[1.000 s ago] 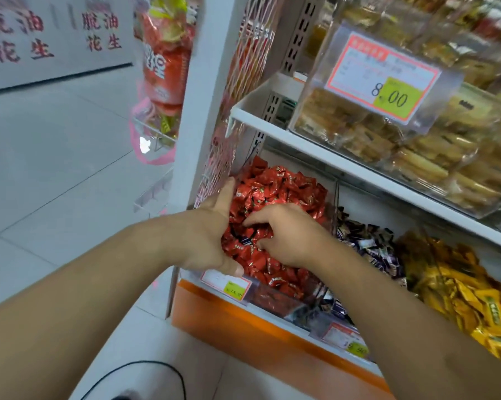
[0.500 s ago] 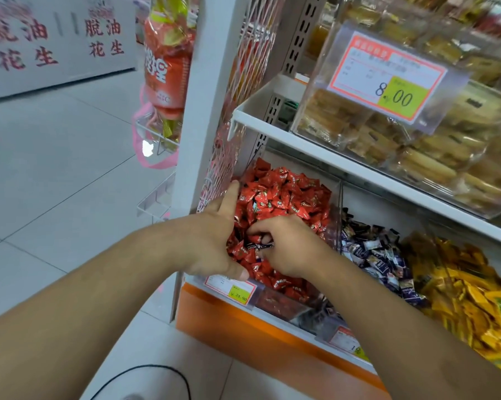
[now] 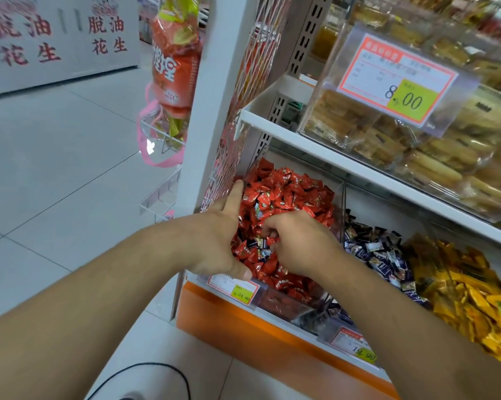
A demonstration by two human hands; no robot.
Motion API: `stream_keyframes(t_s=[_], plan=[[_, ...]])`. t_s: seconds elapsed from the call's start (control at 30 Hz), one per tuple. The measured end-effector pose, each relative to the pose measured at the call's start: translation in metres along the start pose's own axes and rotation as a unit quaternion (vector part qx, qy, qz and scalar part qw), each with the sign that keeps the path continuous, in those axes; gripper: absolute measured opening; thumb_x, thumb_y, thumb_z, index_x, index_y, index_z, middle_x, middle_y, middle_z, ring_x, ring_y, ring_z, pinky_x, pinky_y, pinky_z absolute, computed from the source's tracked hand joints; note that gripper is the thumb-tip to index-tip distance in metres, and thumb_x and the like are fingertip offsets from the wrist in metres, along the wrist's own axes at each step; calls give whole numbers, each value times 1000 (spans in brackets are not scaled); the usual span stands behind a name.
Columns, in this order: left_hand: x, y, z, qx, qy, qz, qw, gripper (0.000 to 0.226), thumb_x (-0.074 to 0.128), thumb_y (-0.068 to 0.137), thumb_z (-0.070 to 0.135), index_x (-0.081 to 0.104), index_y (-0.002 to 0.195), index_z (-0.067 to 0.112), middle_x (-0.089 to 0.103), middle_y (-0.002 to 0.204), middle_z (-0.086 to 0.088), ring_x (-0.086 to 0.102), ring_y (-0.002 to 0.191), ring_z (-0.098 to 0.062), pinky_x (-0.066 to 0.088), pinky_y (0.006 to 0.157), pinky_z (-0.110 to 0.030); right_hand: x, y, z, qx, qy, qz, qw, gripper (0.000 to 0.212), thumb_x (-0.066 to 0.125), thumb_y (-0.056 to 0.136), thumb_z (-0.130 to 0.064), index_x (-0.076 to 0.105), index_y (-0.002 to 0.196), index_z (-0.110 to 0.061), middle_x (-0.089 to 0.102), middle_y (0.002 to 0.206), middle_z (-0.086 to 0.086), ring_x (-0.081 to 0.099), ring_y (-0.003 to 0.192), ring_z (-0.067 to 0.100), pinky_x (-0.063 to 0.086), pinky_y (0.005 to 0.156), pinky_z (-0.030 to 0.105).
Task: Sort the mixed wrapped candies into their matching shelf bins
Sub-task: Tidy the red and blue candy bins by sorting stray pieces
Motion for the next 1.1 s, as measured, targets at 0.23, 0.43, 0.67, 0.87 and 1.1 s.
stream_keyframes(t_s=[0.23,0.43,0.67,0.87,1.1], plan=[[0,0,3,4,-3,0,1000,148,85,77,53,-46,144,32,-21,169,2,27,153,-27,34,117,-35,-41,-10,22,48,194,84,976,29,72,94,-6,79,106,-32,70,97,-14,63,78,-5,56,72,17],[1,0,2,7,-6,0,1000,149,85,76,53,-46,144,33,-21,169,3,25,153,-26,32,116,-33,-63,-12,39,93,181,143,969,33,64,101,-17,69,124,-40,71,102,-14,59,62,1,44,50,14],[0,0,4,6,-3,0,1000,149,85,76,54,-46,144,31,-19,169,2,25,153,-26,32,118,-34,-61,-24,-8,-83,85,160,980,33,67,96,-6,74,122,-26,67,120,-13,62,111,6,51,105,26],[0,0,4,2,4,2,1000,148,84,77,53,-46,145,30,-20,169,1,31,151,-27,37,117,-37,-9,-12,-10,-62,0,11,998,20,71,96,-28,71,115,-36,64,117,-12,61,107,15,59,88,44],[-1,0,5,7,13,6,1000,148,84,77,53,-46,145,28,-18,170,0,29,152,-28,36,118,-38,-16,-11,-10,-31,-43,30,998,26,62,94,-15,74,103,-36,72,95,-13,68,93,16,60,78,37]])
Point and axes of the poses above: each hand's wrist, its own y-axis towards the middle knuckle, its own x-axis out of the palm, z = x × y, the point moved 10 cm from there along y, towards the middle knuckle
